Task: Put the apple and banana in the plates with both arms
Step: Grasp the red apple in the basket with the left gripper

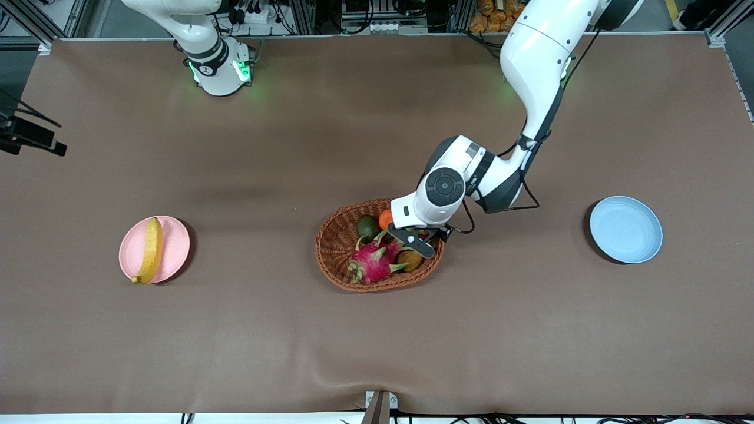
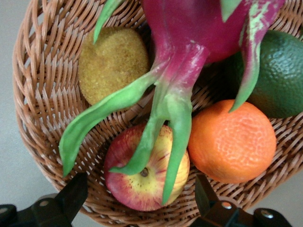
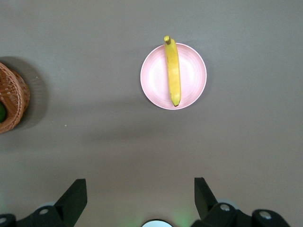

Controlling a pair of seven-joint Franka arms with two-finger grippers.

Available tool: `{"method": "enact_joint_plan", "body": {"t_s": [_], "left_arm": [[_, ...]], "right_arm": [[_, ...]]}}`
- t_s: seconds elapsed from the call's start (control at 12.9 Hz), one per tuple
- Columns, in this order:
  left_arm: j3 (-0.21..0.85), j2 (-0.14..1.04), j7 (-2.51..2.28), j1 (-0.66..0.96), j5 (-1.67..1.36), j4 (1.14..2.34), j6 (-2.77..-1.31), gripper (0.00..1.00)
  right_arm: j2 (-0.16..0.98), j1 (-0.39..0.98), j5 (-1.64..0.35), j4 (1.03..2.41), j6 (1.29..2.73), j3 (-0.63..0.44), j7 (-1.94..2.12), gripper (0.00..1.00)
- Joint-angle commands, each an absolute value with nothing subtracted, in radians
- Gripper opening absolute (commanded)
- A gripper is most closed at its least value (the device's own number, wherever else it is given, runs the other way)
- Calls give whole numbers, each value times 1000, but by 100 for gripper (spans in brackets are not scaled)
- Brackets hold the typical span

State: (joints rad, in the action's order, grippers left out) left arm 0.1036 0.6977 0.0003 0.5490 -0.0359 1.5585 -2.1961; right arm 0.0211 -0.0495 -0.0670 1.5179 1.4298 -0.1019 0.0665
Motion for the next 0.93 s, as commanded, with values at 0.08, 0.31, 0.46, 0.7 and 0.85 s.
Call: {"method": "enact_joint_plan", "body": {"t_s": [0.08,0.31,0.46,0.7,0.85], "left_arm": [[107,715,-11,546,-54,1563,-2218,100],[107,729,-57,548,-54,1562,-2223,68],[107,730,-78,548,-52,1562,-2223,18],[107,718,-110,548,-52,1552,-2221,0],[106,692,-117,546,-51,1545,-2214,0]], "right_arm": [[-15,-3,13,1549,1446,-91,55,100],[-11,34,48,1549,1460,-95,55,100],[-3,9,20,1549,1491,-97,63,100],[-6,5,-2,1545,1482,-97,98,100],[-8,5,-2,1545,1474,-95,98,100]]}}
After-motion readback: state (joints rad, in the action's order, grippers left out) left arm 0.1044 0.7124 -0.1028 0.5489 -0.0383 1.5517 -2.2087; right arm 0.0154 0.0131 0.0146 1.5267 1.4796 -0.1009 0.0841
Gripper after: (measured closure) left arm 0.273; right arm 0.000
